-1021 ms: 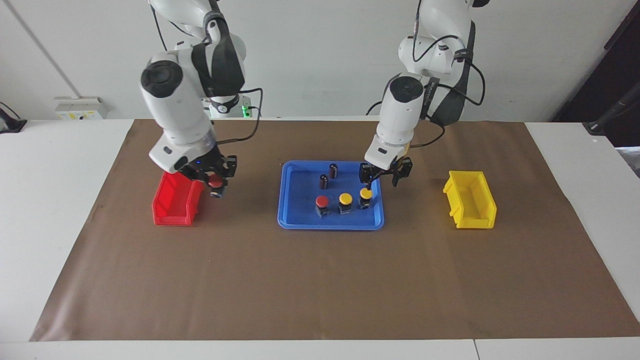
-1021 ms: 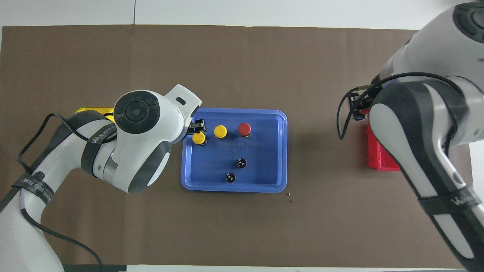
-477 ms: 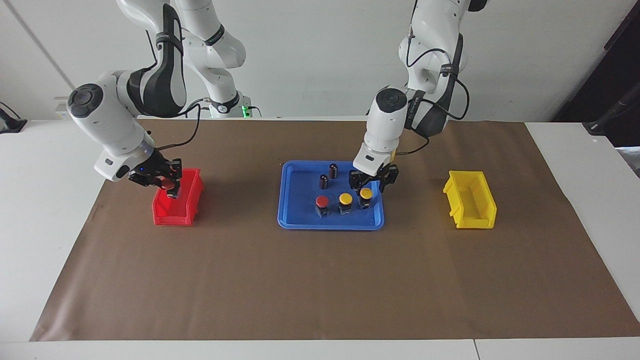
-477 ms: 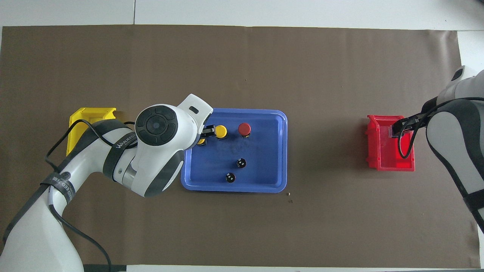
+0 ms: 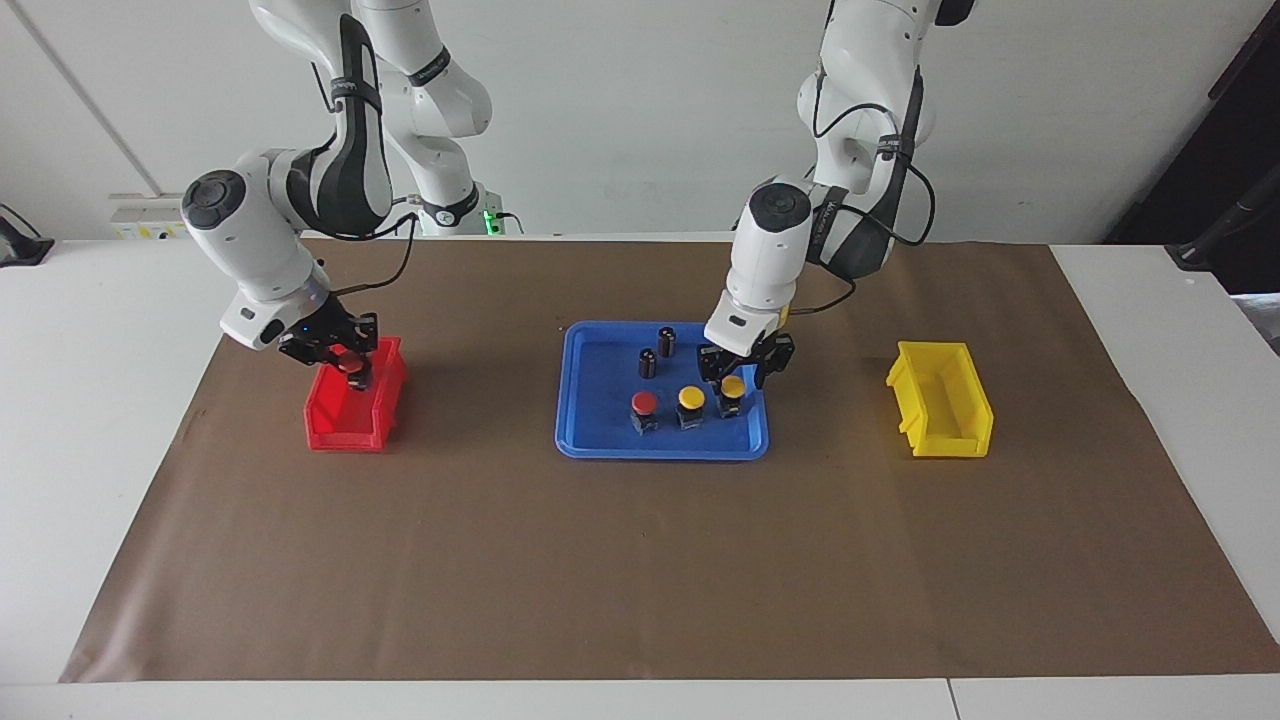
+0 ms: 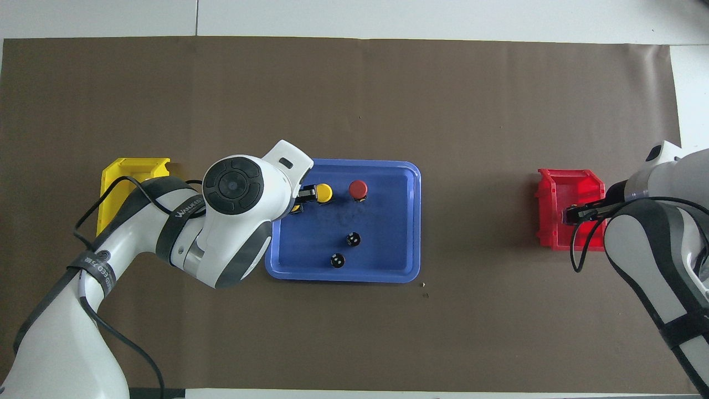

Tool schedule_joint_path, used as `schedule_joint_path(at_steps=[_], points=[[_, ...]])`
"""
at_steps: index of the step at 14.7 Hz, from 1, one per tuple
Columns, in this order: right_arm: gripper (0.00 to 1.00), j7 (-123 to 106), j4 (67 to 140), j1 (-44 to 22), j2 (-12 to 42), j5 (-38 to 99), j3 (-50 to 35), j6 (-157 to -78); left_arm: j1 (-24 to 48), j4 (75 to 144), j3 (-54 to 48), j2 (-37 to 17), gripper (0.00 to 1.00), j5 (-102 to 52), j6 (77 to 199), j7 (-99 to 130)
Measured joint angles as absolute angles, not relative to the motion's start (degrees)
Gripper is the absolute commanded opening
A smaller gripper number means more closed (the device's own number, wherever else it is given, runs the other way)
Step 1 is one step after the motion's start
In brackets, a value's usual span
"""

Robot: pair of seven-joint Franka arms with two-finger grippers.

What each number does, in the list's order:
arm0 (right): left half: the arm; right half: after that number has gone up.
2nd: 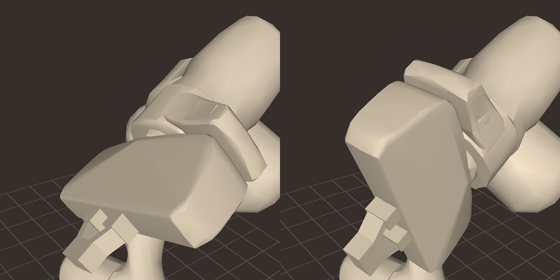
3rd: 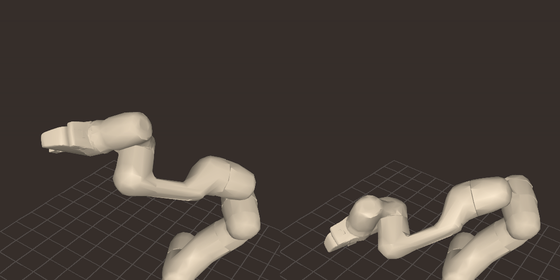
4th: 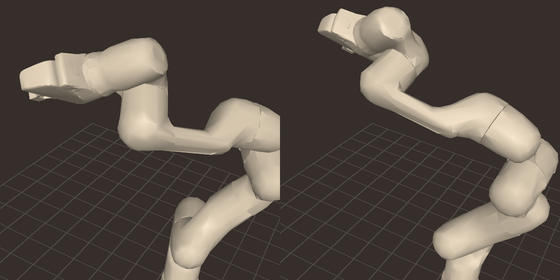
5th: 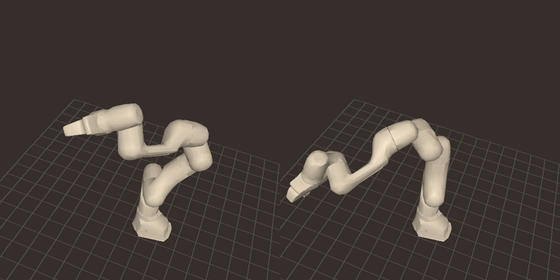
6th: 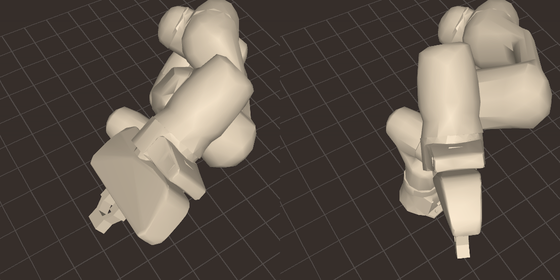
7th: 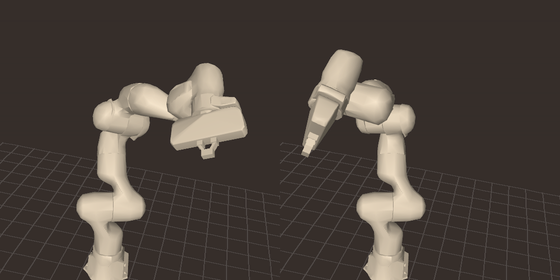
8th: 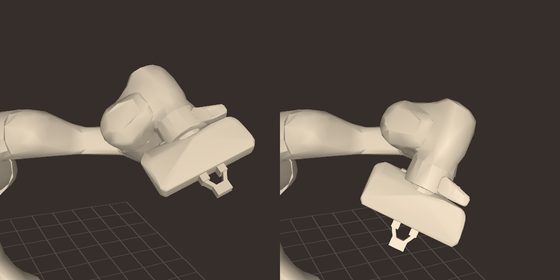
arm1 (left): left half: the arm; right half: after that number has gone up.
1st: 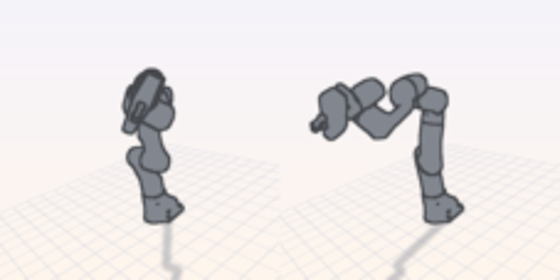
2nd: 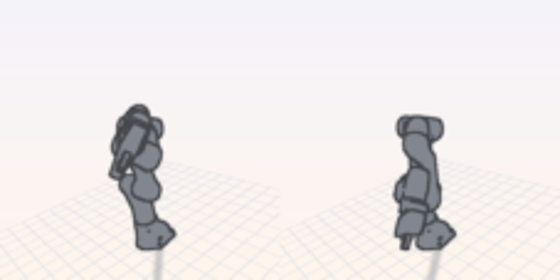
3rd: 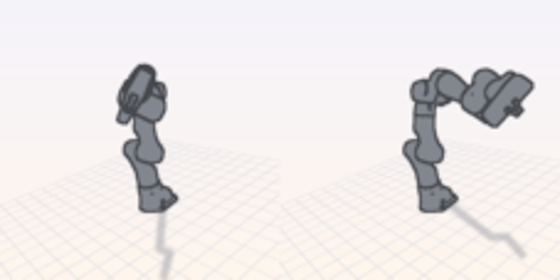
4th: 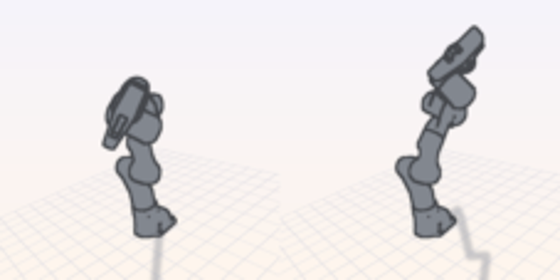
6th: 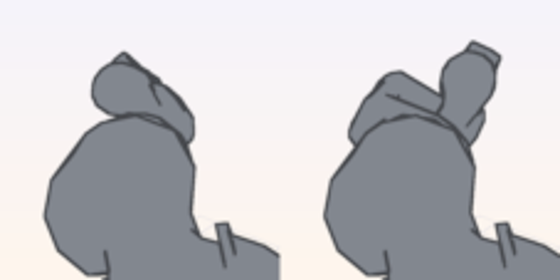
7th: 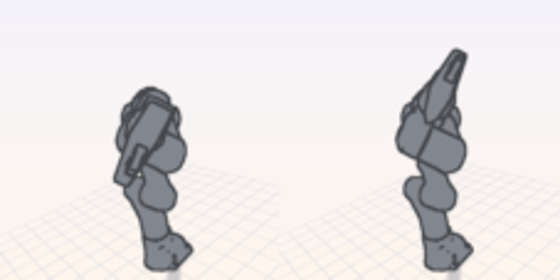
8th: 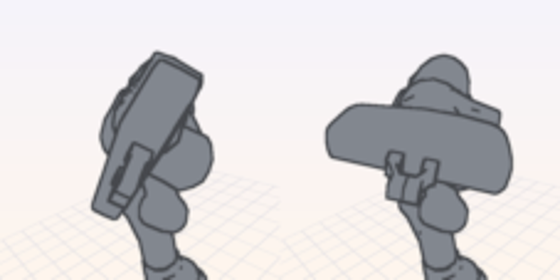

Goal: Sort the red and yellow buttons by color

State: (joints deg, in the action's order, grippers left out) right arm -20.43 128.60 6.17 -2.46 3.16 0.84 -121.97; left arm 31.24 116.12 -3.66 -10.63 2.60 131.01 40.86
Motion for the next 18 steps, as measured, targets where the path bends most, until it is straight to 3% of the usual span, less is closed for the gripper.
schedule_joint_path(at_steps=[2, 6, 10, 12, 15, 18], points=[[0.16, -20.43, 130.24, 6.21, -3.16, 3.16, 0.84, -122.63, 31.59, 116.12, -3.71, -10.69, 0.02, 2.6, 131.09, 42.38], [0.17, -22.79, 132.14, 7.24, -4.13, 3.16, 0.85, -123.29, 32.27, 114.26, -3.5, -10.65, 0.02, 2.61, 129.03, 43.49], [0.18, -23.17, 133.82, 7.36, -4.34, 3.16, 0.85, -125.92, 30.43, 104.08, -2.46, -8.44, 0.01, 2.87, 113.4, 41.1], [0.33, -23.17, 135.11, 7.36, -4.62, 3.16, 0.83, -127.44, 26.67, 101.5, -2.15, -6.2, 0.02, 3.15, 107.6, 34.55], [0.75, -23.42, 135.52, 7.36, -4.9, 3.16, 0.83, -127.59, 16.65, 101.93, -1.76, -3.5, 0.01, 3.21, 104.22, 20.17], [0.88, -24.36, 135.17, 7.5, -5.16, 3.16, 0.85, -127.38, 8.49, 103.72, -1.55, -2.98, 0.01, 3.21, 103.88, 8.55]])
